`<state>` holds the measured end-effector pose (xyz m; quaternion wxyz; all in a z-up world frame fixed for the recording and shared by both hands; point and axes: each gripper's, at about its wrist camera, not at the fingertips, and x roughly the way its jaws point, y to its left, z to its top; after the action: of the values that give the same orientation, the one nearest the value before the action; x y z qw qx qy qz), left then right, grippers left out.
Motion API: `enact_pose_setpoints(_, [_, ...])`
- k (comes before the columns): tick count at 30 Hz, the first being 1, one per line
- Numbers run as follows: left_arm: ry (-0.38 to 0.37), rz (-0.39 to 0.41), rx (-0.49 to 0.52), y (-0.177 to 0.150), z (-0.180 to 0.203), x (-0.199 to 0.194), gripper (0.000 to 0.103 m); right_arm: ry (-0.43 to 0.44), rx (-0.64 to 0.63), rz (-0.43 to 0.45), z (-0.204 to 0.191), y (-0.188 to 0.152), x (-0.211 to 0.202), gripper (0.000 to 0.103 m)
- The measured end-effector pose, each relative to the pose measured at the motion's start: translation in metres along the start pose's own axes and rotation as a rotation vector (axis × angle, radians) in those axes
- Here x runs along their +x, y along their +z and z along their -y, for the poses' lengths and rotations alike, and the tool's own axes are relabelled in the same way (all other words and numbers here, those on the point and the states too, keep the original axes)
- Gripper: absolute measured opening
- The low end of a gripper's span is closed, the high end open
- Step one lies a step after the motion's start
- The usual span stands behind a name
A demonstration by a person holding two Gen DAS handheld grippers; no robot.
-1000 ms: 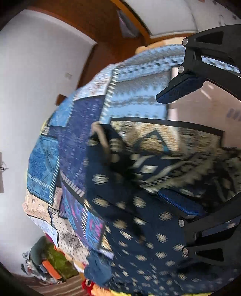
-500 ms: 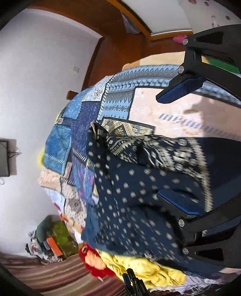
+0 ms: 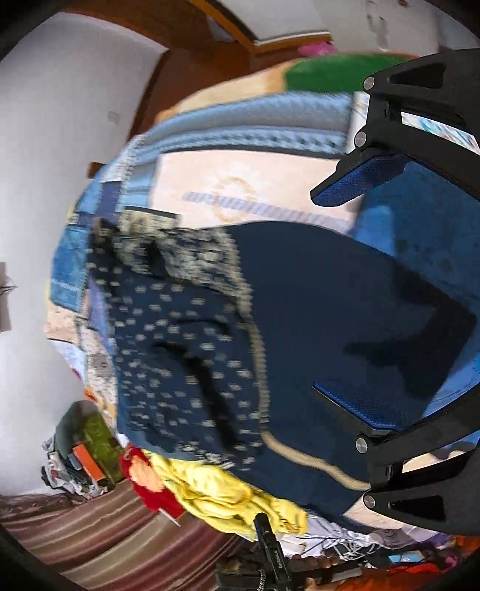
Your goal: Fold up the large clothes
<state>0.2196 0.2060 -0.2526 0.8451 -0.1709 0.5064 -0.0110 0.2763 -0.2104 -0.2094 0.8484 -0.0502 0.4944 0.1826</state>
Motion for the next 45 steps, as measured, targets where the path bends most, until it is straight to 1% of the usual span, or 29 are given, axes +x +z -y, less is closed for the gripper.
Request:
enact_pose_setpoints(3, [-0.061, -0.050, -0.050, -0.019, -0.003, 0.010, 0.062, 0.030, 0.030, -0.031, 0.004, -0.015, 0.011, 0.093])
enact_pose_setpoints(6, [-0.105, -0.092, -0.083, -0.032, -0.003, 0.019, 0.062, 0.091, 0.079, -0.050, 0.010, -0.025, 0.020, 0.093])
enact_pose_setpoints(8, [-0.113, -0.117, -0.100, -0.040, -0.003, 0.026, 0.062, 0.098, 0.089, -0.030, 0.011, -0.028, 0.022, 0.093])
enact_pose_setpoints(9, [-0.115, -0.126, -0.114, -0.044, -0.004, 0.029, 0.062, 0.106, 0.085, -0.021, 0.009, -0.029, 0.021, 0.091])
enact_pose_setpoints(11, [-0.147, -0.118, -0.180, -0.053, -0.008, 0.034, 0.063, 0.126, 0.078, -0.008, 0.006, -0.029, 0.022, 0.083])
enact_pose_setpoints(13, [-0.170, -0.106, -0.208, -0.056, -0.011, 0.035, 0.062, 0.137, 0.064, 0.001, 0.001, -0.028, 0.022, 0.067])
enact_pose_setpoints(14, [-0.182, -0.097, -0.216, -0.057, -0.012, 0.035, 0.059, 0.144, 0.058, 0.007, -0.001, -0.028, 0.022, 0.063])
enact_pose_setpoints(15, [-0.195, -0.088, -0.216, -0.057, -0.012, 0.034, 0.050, 0.149, 0.057, 0.012, -0.002, -0.027, 0.022, 0.055])
enact_pose_setpoints(16, [-0.205, -0.079, -0.207, -0.057, -0.010, 0.033, 0.036, 0.153, 0.056, 0.016, -0.003, -0.026, 0.023, 0.044])
enact_pose_setpoints(17, [-0.216, -0.074, -0.190, -0.055, -0.007, 0.031, 0.028, 0.167, 0.058, 0.019, -0.003, -0.025, 0.022, 0.038])
enact_pose_setpoints(18, [-0.225, -0.071, -0.169, -0.052, -0.001, 0.029, 0.014, 0.179, 0.063, 0.020, -0.002, -0.023, 0.022, 0.026])
enact_pose_setpoints(19, [-0.209, -0.067, -0.150, -0.049, 0.003, 0.027, 0.013, 0.194, 0.069, 0.020, -0.003, -0.021, 0.022, 0.018])
enact_pose_setpoints(21, [-0.150, -0.054, -0.077, -0.041, 0.016, 0.022, 0.012, 0.213, 0.073, 0.027, -0.003, -0.016, 0.021, 0.014])
enact_pose_setpoints(23, [-0.121, -0.032, -0.026, -0.037, 0.025, 0.015, 0.011, 0.220, 0.067, 0.038, -0.004, -0.011, 0.018, 0.012])
enact_pose_setpoints(25, [-0.094, 0.009, 0.025, -0.030, 0.034, 0.002, 0.011, 0.227, 0.053, 0.059, -0.006, -0.004, 0.012, 0.012])
enact_pose_setpoints(29, [-0.088, 0.101, 0.075, -0.006, 0.042, -0.027, 0.011, 0.232, 0.016, 0.121, -0.009, 0.015, -0.004, 0.011])
enact_pose_setpoints(34, [-0.097, 0.214, 0.131, 0.046, 0.059, -0.055, 0.011, 0.238, -0.016, 0.183, -0.013, 0.051, -0.016, 0.010])
enact_pose_setpoints(37, [-0.088, 0.263, 0.162, 0.075, 0.071, -0.058, 0.011, 0.233, -0.018, 0.229, -0.011, 0.079, -0.021, 0.010])
enact_pose_setpoints(40, [-0.081, 0.308, 0.169, 0.111, 0.075, -0.055, 0.011, 0.211, -0.020, 0.269, -0.007, 0.111, -0.019, 0.010])
enact_pose_setpoints(43, [-0.052, 0.334, 0.166, 0.145, 0.075, -0.041, 0.011, 0.190, -0.012, 0.294, 0.001, 0.146, -0.008, 0.009])
enact_pose_setpoints(45, [-0.025, 0.335, 0.139, 0.171, 0.071, -0.026, 0.011, 0.170, 0.012, 0.304, 0.009, 0.174, 0.006, 0.009])
